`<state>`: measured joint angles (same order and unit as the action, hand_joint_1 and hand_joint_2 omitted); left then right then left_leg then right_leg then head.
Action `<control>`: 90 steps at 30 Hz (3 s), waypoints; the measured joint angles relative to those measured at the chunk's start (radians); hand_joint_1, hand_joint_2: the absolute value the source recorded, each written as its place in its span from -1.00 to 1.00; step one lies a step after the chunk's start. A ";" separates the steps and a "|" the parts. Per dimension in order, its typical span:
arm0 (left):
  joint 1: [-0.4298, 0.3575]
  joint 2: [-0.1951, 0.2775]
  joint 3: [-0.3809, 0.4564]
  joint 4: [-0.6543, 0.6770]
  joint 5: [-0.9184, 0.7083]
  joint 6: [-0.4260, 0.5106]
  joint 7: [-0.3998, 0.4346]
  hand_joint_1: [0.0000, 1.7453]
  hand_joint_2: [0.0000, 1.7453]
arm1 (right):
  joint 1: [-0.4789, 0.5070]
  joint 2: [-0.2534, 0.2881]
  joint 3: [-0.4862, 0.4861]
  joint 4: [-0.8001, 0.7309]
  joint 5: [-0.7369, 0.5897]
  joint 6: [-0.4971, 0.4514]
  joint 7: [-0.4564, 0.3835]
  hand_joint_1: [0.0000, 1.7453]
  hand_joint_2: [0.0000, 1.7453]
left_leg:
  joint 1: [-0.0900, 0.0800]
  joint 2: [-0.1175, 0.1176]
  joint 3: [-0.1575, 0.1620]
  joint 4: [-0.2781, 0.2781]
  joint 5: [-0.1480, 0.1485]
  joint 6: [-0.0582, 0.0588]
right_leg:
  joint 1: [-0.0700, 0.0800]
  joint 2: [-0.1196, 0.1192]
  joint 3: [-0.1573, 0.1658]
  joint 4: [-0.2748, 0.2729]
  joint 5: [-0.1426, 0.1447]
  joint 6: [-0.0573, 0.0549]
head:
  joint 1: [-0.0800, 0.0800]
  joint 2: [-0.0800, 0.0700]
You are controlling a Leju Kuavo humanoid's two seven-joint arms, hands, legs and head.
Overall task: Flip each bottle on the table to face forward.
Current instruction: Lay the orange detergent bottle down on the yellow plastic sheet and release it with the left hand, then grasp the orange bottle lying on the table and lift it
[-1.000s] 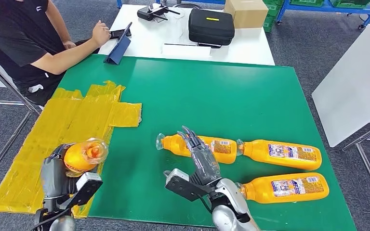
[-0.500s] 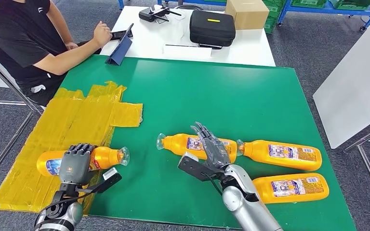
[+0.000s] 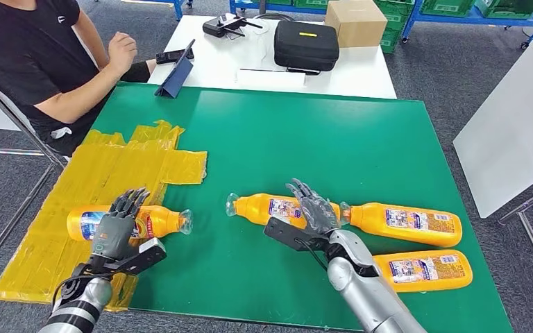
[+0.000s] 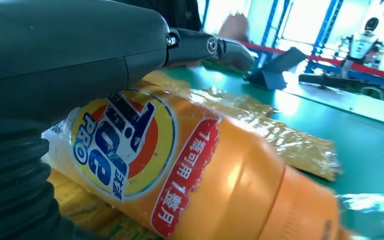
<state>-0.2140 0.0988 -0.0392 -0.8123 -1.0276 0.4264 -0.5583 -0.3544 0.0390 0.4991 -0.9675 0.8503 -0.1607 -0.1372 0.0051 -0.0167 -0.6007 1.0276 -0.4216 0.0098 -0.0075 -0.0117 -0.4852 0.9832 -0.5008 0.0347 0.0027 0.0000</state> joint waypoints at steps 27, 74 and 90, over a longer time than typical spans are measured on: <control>0.281 0.028 -0.004 -0.522 0.778 -0.576 -0.144 -1.00 -1.00 | -0.079 -0.015 -0.012 0.164 0.127 0.026 0.060 -0.38 1.00 | 0.000 0.006 -0.005 0.000 0.000 0.000 | -0.001 0.003 -0.009 0.000 0.000 -0.001 | 0.000 0.000; 0.402 -0.262 0.031 -0.785 1.202 -0.923 0.020 -1.00 1.00 | 0.184 0.218 -0.006 -0.328 -0.126 -0.072 -0.180 1.00 1.00 | 0.006 0.014 -0.019 -0.001 -0.001 -0.006 | 0.004 0.013 -0.025 0.000 0.004 -0.008 | 0.000 0.000; 0.398 -0.261 -0.036 -0.784 1.223 -0.910 0.011 -1.00 1.00 | 0.143 0.267 0.230 -0.098 -0.053 -0.064 -0.144 1.00 1.00 | 0.006 0.014 -0.021 -0.001 -0.001 -0.006 | 0.005 0.013 -0.026 0.000 0.003 -0.008 | 0.001 0.000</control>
<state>0.1844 -0.1618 -0.0751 -1.5964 0.1952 -0.4832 -0.5476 -0.2113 0.3064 0.7295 -1.0651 0.7970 -0.2244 -0.2811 0.0109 -0.0031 -0.6213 1.0270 -0.4222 0.0035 -0.0029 0.0008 -0.5114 0.9831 -0.4973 0.0270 0.0032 0.0000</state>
